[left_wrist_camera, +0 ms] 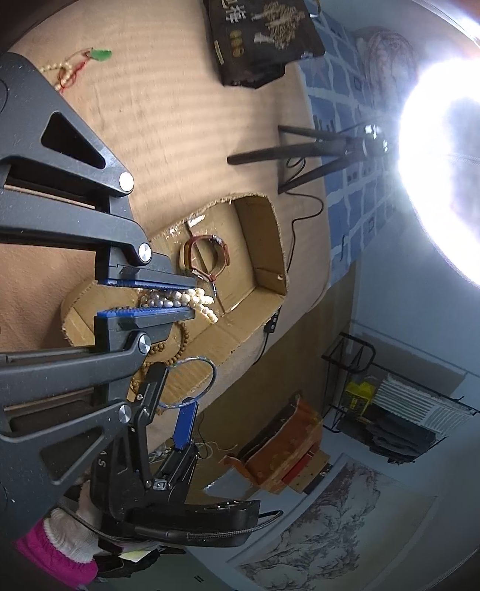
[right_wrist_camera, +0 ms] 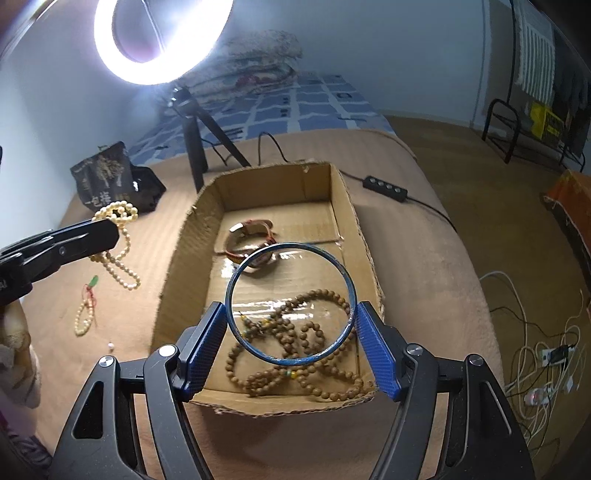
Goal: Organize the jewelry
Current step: 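Carry pearls and bangle into the cardboard box and open both tools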
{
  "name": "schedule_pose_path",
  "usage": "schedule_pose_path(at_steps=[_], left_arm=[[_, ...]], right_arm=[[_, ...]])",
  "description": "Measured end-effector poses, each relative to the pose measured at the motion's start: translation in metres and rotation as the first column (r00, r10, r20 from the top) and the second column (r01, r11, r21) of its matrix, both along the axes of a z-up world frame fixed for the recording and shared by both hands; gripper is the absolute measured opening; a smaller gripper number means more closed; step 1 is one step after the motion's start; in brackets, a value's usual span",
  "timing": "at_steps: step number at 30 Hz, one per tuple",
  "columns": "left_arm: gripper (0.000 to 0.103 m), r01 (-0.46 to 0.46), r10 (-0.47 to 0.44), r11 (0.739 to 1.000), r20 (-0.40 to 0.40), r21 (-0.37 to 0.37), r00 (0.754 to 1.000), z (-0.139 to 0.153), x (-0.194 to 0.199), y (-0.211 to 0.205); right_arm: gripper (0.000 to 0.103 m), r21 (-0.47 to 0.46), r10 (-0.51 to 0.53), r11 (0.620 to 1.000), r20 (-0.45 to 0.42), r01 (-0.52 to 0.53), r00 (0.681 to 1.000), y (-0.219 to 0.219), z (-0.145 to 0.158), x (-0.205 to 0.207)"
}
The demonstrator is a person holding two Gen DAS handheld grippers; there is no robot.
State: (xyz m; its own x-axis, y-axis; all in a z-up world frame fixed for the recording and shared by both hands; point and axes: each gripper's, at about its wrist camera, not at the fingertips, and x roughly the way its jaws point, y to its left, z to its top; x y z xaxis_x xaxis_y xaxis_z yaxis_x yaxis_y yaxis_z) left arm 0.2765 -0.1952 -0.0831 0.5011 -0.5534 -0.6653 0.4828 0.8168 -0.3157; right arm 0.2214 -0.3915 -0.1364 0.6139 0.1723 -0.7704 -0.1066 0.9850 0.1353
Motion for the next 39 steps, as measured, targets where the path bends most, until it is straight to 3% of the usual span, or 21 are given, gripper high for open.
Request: schedule_pose_path(at_steps=[16,19,21,39], left_arm=[[0.007,-0.003,0.006,0.999,-0.064,0.054,0.998,-0.02,0.012,-0.017],[0.018,-0.003,0.007,0.999,-0.066,0.052,0.998,-0.02,0.012,-0.016],[0.039,-0.003,0.006,0.999,-0.065,0.048,0.998,-0.018,0.012,-0.016],[0.039,-0.051,0.052,0.997,-0.007,0.06,0.999,0.009,-0.006,0.017]], right_arm=[[0.071,-0.049,0.004,0.999,-0.04,-0.006,0.999,0.005,-0.017,0.004],[0.071,-0.041,-0.003,0.999,-0.035,0.001,0.999,0.003,-0.015,0.004],[0.072,-0.038,-0.009,0.999,-0.031,0.007,0.999,0.003,-0.014,0.004],[0.072,-0.041,-0.013,0.999,-0.003,0.013,1.0,0.012,0.003,-0.007]])
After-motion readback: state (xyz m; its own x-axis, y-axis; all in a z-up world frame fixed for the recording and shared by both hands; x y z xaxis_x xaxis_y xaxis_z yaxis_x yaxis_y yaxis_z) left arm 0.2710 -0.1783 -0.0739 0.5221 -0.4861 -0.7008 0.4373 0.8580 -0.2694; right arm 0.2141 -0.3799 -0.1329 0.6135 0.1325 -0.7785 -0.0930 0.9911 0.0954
